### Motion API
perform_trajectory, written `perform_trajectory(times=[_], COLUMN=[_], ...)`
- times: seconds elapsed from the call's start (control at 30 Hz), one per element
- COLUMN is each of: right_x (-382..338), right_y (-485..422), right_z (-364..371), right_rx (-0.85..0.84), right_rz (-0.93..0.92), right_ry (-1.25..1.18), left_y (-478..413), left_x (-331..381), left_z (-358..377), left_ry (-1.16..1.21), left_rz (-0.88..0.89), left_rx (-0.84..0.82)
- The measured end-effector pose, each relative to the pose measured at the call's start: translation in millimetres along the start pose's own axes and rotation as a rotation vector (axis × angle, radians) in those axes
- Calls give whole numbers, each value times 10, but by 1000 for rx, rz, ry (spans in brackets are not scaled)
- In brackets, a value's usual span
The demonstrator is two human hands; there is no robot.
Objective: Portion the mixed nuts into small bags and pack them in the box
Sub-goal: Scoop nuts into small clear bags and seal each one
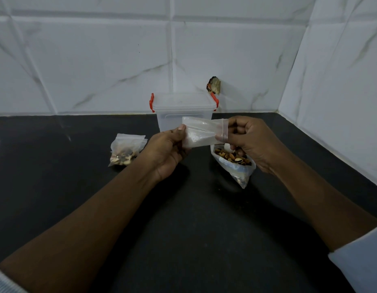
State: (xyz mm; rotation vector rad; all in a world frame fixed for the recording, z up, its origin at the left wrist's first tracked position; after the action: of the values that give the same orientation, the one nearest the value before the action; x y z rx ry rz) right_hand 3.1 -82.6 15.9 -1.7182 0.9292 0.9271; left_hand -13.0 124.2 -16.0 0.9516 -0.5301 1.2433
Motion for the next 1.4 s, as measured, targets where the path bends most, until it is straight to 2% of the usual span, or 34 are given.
perform_trajectory(times=[0.17,0.27,0.3,0.37,0.43,0.5,0.6,0.77,0.83,0.93,1.03,1.13,1.27,1.4], right_x=[5,-9,-14,-23,-30,-53,-83,-156,-217,-258,-72,119,213,243], right_y=[-2,9,8,2,3,24,38,68,50,-40,-114,-103,-134,-167], right_z=[8,14,12,9,35,111,209,248,159,-183,-506,-604,-587,-592], right_rx=[1,14,21,29,21,-8,-42,-35,30,109,-99,-293,-344,-363], right_rz=[-3,-16,-27,-51,-65,-84,-150,-248,-281,-315,-129,12,1,-40], right_ry=[8,22,47,95,92,95,155,204,228,575,856,918,968,1007], left_y=[-5,-46,-34,58,187,231,173,197,202,195,192,146,141,64], left_x=[17,15,35,90,63,-5,-147,-129,-99,-64,-53,-62,-28,7], left_z=[5,-27,-47,-28,99,236,348,368,331,259,209,168,191,345], left_ry=[11,-152,-313,-789,-1175,-1418,-1695,-1619,-1514,-1344,-1214,-1109,-989,-999], left_rz=[14,152,283,708,1046,1129,1093,1027,986,873,805,741,711,589], left_rx=[-2,67,109,166,126,92,122,191,214,193,176,146,156,202])
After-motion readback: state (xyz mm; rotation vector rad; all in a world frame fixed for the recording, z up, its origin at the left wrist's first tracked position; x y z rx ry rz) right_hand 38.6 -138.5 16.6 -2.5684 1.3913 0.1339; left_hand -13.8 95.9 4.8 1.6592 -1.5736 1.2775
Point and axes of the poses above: each hand's wrist, its own y-axis away from the middle knuckle, its own z-axis out of the palm, x = y × z, the point moved 4 cm from there along -y, towards the middle knuckle, and after that the axes turned 8 degrees about -z, right-handed, at the moved point
